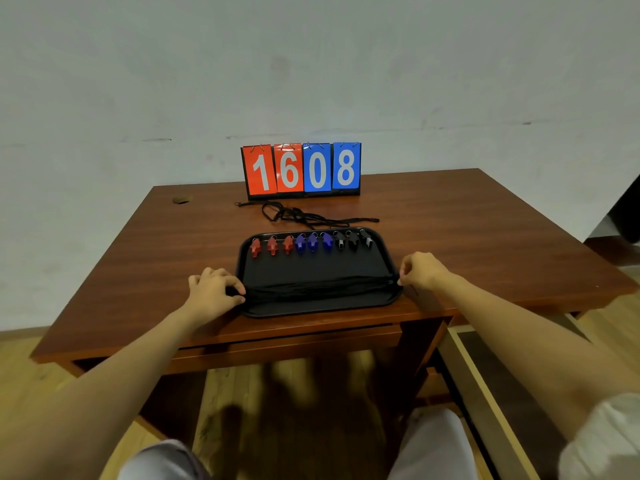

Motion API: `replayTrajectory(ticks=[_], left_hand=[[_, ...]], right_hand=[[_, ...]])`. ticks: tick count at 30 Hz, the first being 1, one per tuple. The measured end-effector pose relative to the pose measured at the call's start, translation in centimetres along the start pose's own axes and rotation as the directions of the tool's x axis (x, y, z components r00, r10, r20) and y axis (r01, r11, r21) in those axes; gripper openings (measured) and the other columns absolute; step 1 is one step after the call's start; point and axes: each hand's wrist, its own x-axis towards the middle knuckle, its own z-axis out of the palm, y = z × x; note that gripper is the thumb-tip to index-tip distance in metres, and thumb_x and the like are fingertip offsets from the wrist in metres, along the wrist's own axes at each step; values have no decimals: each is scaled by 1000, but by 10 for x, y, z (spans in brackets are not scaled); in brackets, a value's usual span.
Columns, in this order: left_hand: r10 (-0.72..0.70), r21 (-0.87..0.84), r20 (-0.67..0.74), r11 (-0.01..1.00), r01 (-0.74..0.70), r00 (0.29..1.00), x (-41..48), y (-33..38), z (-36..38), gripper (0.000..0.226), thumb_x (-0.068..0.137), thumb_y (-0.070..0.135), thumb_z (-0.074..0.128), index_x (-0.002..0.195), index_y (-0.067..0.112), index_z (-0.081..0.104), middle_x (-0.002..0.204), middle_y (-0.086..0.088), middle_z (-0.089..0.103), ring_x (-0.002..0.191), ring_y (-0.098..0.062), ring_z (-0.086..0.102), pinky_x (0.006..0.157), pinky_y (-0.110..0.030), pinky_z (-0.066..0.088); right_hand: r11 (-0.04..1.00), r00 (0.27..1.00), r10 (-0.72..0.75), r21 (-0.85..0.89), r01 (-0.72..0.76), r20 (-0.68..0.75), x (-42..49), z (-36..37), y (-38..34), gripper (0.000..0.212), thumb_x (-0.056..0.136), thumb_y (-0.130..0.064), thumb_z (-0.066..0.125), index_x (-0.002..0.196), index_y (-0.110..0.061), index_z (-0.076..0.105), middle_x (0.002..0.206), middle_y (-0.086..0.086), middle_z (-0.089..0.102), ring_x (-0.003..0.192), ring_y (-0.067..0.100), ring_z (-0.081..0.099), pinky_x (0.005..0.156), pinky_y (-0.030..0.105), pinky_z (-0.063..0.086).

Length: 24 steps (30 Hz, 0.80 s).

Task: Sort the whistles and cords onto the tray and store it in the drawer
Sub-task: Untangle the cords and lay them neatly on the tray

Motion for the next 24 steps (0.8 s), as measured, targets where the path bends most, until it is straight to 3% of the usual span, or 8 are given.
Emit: replayTrajectory(ticks=[4, 9, 13, 18, 24], left_hand=[[42, 47, -17, 998, -41, 999, -2, 4, 1, 16, 79, 45, 69, 88, 40, 57, 119, 8, 48, 124, -21, 28, 99, -39, 15], [126, 166, 6, 978, -125, 992, -3, 9, 6, 19, 81, 45, 66, 97, 36, 64, 123, 8, 49, 125, -20, 28, 101, -40, 16], [161, 224, 12, 961, -160, 987, -3, 16, 11, 21, 84, 43, 64, 102, 33, 64, 125, 7, 49, 126, -21, 29, 103, -42, 16], [232, 224, 6, 948, -227, 973, 0, 32, 12, 29, 85, 43, 61, 111, 31, 61, 126, 5, 48, 127, -21, 29, 104, -41, 15], [278, 142, -73, 954, -266, 958, 29, 65, 3, 30, 88, 46, 57, 112, 29, 62, 124, 5, 50, 126, -20, 32, 103, -38, 17]], right_hand=[[999, 999, -41, -13, 41, -24, -1, 0, -4, 12, 82, -13, 71, 81, -13, 60, 91, 8, 68, 87, 27, 63, 74, 37, 51], [985, 988, -152, -86, 149, -25, -1, 5, -12, 11, 83, -15, 71, 84, -14, 60, 99, 7, 57, 90, 28, 60, 78, 41, 52], [958, 973, -229, -180, 224, -4, -2, 14, -18, 9, 86, -16, 67, 90, -14, 60, 100, 2, 46, 92, 26, 56, 79, 36, 48], [928, 955, -291, -225, 298, 63, -1, 27, -31, 13, 86, -18, 67, 97, -14, 61, 102, -1, 43, 98, 27, 56, 79, 35, 46], [924, 933, -355, -130, 361, 63, 15, 20, -68, 24, 86, -21, 68, 107, -13, 61, 114, 7, 52, 103, 26, 55, 89, 37, 47]])
